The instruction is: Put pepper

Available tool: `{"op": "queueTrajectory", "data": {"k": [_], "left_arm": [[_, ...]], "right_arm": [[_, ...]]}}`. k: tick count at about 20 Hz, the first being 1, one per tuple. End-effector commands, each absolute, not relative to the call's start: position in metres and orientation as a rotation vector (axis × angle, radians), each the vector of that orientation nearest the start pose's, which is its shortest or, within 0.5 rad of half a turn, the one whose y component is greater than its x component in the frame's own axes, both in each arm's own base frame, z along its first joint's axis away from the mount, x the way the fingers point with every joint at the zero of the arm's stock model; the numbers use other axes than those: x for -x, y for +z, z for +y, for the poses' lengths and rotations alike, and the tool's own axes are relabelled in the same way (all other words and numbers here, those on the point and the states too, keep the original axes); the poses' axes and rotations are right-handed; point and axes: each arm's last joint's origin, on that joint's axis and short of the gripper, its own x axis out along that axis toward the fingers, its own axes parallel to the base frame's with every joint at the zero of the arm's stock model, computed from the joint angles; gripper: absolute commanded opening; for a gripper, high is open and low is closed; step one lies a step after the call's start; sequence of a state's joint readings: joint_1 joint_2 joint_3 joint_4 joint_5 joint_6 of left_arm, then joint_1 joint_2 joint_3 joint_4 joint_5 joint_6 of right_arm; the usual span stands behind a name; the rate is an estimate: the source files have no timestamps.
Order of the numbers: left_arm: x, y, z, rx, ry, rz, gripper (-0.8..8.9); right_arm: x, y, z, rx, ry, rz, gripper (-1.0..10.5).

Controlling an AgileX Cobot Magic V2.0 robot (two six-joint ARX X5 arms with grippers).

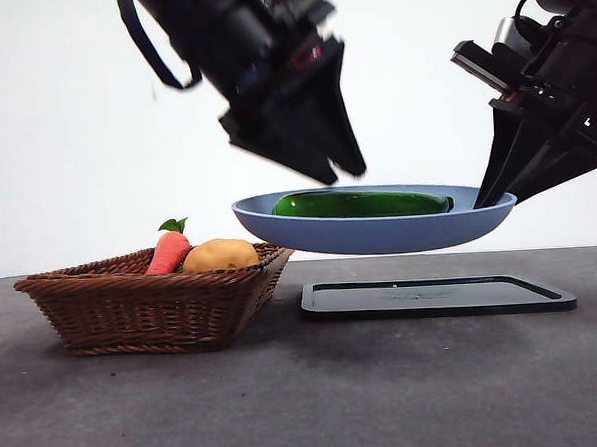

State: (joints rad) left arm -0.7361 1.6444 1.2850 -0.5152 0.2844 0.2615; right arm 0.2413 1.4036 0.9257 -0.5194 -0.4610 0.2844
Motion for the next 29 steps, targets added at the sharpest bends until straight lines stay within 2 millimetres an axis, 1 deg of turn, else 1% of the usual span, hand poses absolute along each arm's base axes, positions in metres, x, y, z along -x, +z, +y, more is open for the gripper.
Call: {"op": "queueTrajectory", "data": {"k": [1, 3, 7, 10, 11, 14, 16, 19, 22, 24, 26, 29], "left_arm": [[-0.251, 0.279, -0.244, -0.413, -1.084, 0.702, 2.50], [-0.247, 0.291, -0.239, -0.402, -1.081, 0.659, 2.50], [-0.238, 0.314, -0.228, -0.386, -1.073, 0.585, 2.49], [-0.233, 0.325, -0.223, -0.378, -1.071, 0.549, 2.49], [-0.231, 0.327, -0.221, -0.377, -1.070, 0.545, 2.49], [-0.230, 0.330, -0.220, -0.375, -1.071, 0.537, 2.49], [-0.230, 0.329, -0.220, -0.376, -1.070, 0.543, 2.49], [-0.230, 0.329, -0.220, -0.376, -1.071, 0.542, 2.49], [-0.230, 0.329, -0.220, -0.375, -1.071, 0.543, 2.49], [-0.229, 0.329, -0.220, -0.377, -1.071, 0.548, 2.49], [-0.229, 0.329, -0.219, -0.377, -1.071, 0.548, 2.49], [-0.229, 0.329, -0.219, -0.376, -1.071, 0.547, 2.49]], "right_arm": [[-0.265, 0.230, 0.079, -0.379, 0.495, 1.084, 0.1], [-0.266, 0.230, 0.077, -0.397, 0.479, 1.082, 0.1], [-0.273, 0.234, 0.060, -0.447, 0.413, 1.055, 0.1], [-0.284, 0.247, 0.042, -0.451, 0.322, 0.988, 0.0], [-0.289, 0.253, 0.037, -0.459, 0.308, 0.969, 0.0], [-0.317, 0.263, 0.024, -0.482, 0.266, 0.948, 0.0], [-0.338, 0.261, 0.022, -0.487, 0.257, 0.960, 0.0], [-0.367, 0.248, 0.021, -0.492, 0.241, 0.990, 0.0], [-0.390, 0.225, 0.019, -0.510, 0.223, 1.038, 0.0], [-0.400, 0.208, 0.019, -0.516, 0.215, 1.059, 0.0], [-0.405, 0.193, 0.015, -0.523, 0.199, 1.083, 0.0], [-0.410, 0.177, 0.012, -0.532, 0.187, 1.112, 0.0]]}}
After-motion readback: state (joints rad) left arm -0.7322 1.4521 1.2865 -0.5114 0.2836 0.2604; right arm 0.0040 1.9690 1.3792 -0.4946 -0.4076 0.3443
